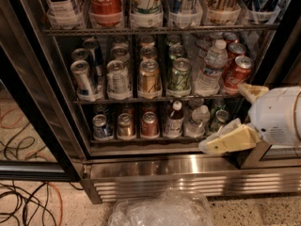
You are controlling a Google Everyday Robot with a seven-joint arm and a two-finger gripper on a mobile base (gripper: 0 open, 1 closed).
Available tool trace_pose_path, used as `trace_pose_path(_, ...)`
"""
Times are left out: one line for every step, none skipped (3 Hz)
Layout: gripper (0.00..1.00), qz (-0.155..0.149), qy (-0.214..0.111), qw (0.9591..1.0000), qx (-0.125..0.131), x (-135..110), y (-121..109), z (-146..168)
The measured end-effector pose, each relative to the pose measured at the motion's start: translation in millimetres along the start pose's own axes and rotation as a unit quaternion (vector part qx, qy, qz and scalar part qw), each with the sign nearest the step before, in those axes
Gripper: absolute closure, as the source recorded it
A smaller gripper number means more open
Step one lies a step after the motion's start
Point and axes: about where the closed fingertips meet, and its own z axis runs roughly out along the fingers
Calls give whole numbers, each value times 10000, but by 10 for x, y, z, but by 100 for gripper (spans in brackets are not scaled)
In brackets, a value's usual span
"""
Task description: Pick orange can from middle shelf of fridge
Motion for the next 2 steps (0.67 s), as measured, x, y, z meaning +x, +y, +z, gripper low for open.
trace_pose_path(0, 232, -312, 9992, 25, -156, 13, -11)
trace_pose_path(0, 232, -312, 9992, 25, -156, 13, -11)
